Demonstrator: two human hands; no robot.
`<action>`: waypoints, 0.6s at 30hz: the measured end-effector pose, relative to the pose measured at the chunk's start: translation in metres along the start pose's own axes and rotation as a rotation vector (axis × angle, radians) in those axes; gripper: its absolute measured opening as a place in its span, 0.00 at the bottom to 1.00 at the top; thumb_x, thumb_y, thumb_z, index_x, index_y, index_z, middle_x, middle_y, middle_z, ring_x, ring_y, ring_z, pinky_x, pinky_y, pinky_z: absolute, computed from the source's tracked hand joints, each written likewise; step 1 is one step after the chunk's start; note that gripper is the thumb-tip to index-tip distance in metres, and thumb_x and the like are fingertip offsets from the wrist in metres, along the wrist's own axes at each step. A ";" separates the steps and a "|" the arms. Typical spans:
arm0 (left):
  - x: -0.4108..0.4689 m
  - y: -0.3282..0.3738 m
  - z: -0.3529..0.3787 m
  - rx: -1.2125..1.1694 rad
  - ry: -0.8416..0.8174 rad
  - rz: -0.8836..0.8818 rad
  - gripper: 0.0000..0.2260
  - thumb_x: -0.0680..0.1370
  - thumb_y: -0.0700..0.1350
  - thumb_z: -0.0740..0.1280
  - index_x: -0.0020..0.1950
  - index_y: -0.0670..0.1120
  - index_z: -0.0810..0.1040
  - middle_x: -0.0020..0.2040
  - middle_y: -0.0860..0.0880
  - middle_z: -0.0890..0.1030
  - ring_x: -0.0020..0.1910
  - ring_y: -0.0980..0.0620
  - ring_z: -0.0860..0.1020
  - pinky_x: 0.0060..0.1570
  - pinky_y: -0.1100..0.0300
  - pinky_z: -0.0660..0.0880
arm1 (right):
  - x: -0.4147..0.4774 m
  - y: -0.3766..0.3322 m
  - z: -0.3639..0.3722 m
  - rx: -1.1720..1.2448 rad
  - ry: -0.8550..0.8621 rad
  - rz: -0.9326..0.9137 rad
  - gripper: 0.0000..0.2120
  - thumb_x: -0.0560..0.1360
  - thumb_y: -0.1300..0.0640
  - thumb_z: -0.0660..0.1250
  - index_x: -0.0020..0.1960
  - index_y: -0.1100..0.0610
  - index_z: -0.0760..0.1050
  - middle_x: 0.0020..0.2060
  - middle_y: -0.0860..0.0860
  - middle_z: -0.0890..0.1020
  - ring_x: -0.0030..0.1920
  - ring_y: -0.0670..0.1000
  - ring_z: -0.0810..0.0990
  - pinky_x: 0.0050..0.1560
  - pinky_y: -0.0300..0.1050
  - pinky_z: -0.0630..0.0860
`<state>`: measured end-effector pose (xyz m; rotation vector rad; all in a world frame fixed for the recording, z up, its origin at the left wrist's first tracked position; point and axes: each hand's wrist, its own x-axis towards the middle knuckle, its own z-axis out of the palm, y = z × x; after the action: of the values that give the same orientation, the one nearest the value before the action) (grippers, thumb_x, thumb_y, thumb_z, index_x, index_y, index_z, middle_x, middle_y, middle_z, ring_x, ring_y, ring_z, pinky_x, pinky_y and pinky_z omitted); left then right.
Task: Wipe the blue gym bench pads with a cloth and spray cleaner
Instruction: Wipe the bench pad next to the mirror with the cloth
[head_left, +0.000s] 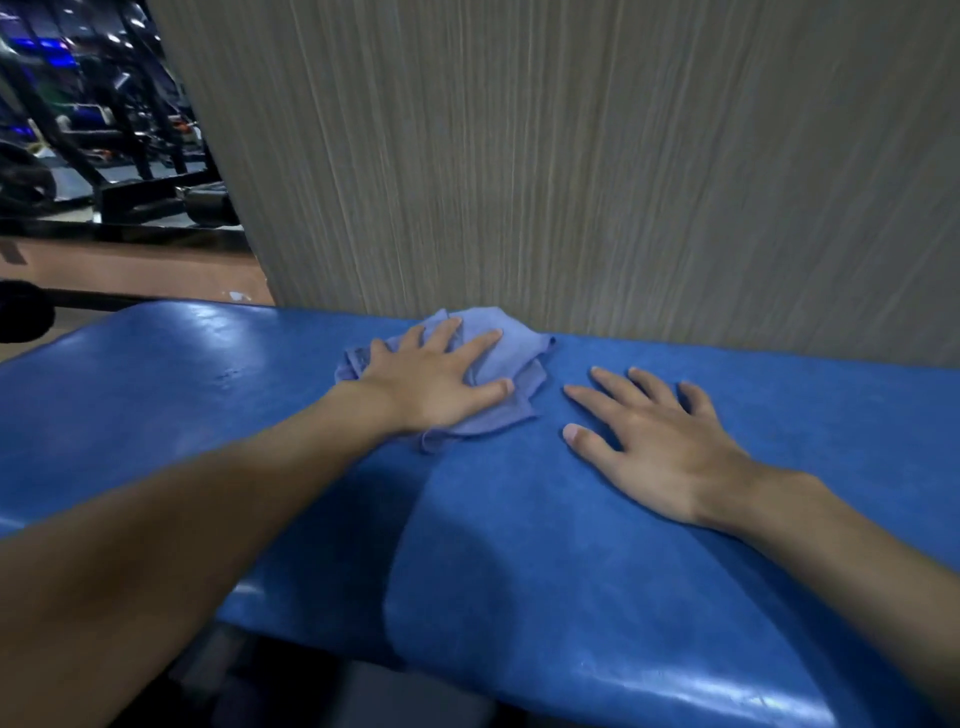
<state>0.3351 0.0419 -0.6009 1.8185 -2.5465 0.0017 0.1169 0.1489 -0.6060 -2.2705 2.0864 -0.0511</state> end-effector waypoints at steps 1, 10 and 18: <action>0.015 0.002 -0.001 -0.016 -0.007 -0.017 0.30 0.75 0.74 0.49 0.76 0.72 0.46 0.82 0.54 0.46 0.80 0.44 0.48 0.70 0.33 0.50 | 0.000 0.000 0.000 0.005 0.000 0.000 0.33 0.75 0.31 0.39 0.78 0.38 0.49 0.79 0.42 0.49 0.79 0.50 0.44 0.75 0.62 0.43; -0.025 0.001 -0.001 -0.014 -0.004 -0.035 0.31 0.73 0.75 0.45 0.75 0.73 0.48 0.82 0.53 0.49 0.79 0.43 0.52 0.70 0.32 0.52 | -0.005 0.000 -0.003 0.054 0.000 0.006 0.32 0.75 0.31 0.41 0.78 0.37 0.50 0.79 0.42 0.50 0.79 0.50 0.45 0.75 0.61 0.43; -0.161 0.000 -0.001 0.106 0.129 -0.055 0.41 0.64 0.76 0.34 0.78 0.70 0.45 0.82 0.51 0.49 0.78 0.45 0.55 0.69 0.39 0.62 | -0.008 -0.001 -0.007 0.042 -0.010 0.001 0.30 0.78 0.32 0.42 0.78 0.39 0.52 0.79 0.44 0.52 0.79 0.52 0.47 0.75 0.62 0.42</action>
<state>0.3872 0.1940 -0.6019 1.8573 -2.4516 0.2506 0.1169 0.1570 -0.5992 -2.2411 2.0618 -0.0827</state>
